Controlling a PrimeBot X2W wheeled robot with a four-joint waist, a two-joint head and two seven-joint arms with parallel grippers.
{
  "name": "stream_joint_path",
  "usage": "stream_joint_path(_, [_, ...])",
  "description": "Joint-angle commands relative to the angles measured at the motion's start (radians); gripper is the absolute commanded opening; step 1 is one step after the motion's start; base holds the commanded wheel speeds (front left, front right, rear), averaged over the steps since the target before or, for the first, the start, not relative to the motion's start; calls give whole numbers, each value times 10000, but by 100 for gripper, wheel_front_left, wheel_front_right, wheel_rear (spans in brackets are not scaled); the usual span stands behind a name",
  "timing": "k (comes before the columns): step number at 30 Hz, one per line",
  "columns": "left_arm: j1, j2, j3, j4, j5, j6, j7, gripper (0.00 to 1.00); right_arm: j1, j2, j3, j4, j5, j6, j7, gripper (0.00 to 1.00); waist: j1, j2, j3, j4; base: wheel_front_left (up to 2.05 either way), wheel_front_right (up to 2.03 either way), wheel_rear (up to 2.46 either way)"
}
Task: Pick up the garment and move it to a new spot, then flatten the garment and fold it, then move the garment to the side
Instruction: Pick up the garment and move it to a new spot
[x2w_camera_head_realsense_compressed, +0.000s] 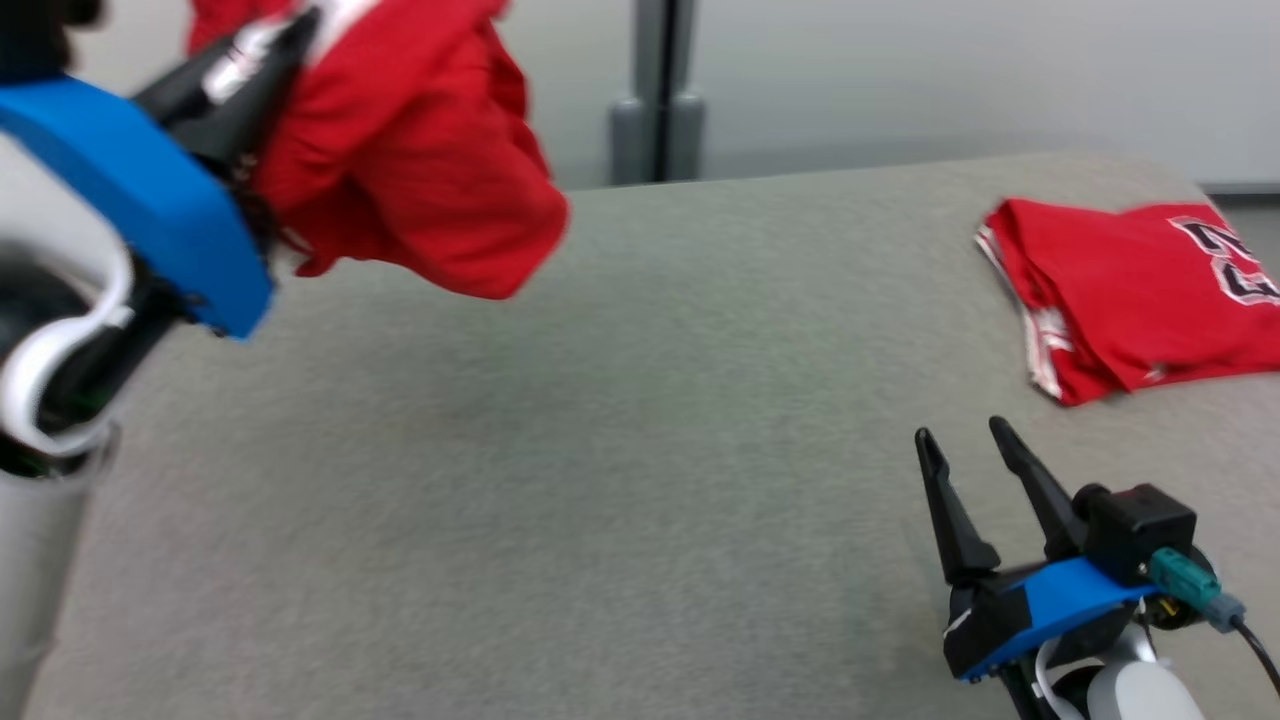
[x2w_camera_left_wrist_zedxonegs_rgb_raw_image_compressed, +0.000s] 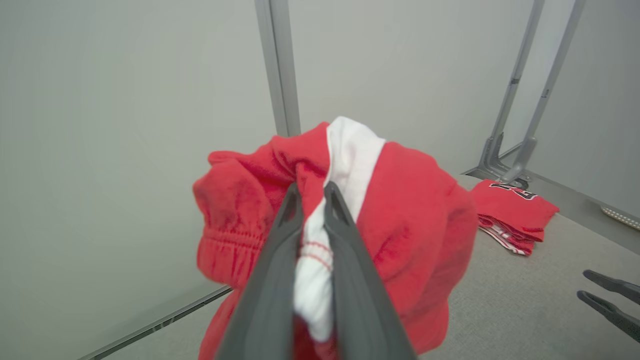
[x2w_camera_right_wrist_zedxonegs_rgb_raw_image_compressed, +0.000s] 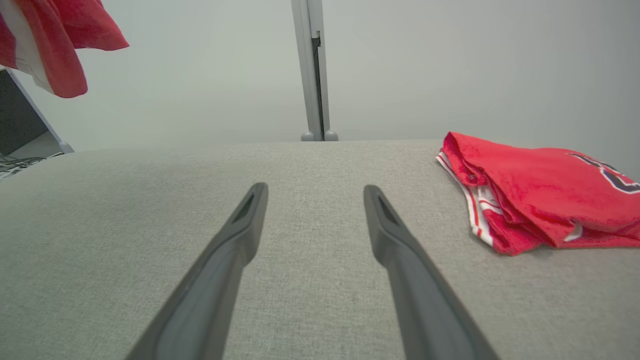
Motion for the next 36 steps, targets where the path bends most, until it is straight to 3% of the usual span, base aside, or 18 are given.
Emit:
stream_joint_path(1, [42,-87,-161,-43,23,-69,-70,0,35,20,29,19,92,5,9,100,0,1,-338,-522,0,0,0])
stream_joint_path(10, [1423,-274,-2791,420,-34,-48,-1532,0,16,28,77,49,179,5,-112,100,0,1,-69,-2160,0,0,0])
stream_joint_path(18, [2345,-211,-4850,2755,1042,-45,-3768,0,-95,39,145,182,296,5,-123,100,0,1,256,-2610,0,0,0])
stream_joint_path(19, [2359,-264,-4975,3059,1188,-46,-4050,24,-92,36,131,186,312,4,-131,100,0,1,286,-2585,0,0,0])
stream_joint_path(20, [2373,-313,-5030,3379,1319,-46,-4329,96,-100,35,107,196,336,4,-135,100,0,1,321,-2537,0,0,0])
stream_joint_path(21, [2422,-402,-5075,3683,1352,-46,-4565,100,-114,32,90,210,357,4,-132,100,0,1,348,-2473,0,0,0])
stream_joint_path(26, [2455,-986,-4752,4516,1315,285,-5861,100,-122,36,-224,132,207,5,-142,100,0,1,297,-1854,0,0,0])
stream_joint_path(32, [3061,-1405,-3810,4079,1044,1188,-7886,100,114,36,-511,-77,105,4,-27,100,0,1,49,-886,0,0,0])
stream_joint_path(36, [3850,-1404,-3123,3504,757,1767,-8416,100,268,30,-729,-225,71,4,92,100,0,1,-201,-225,0,0,0])
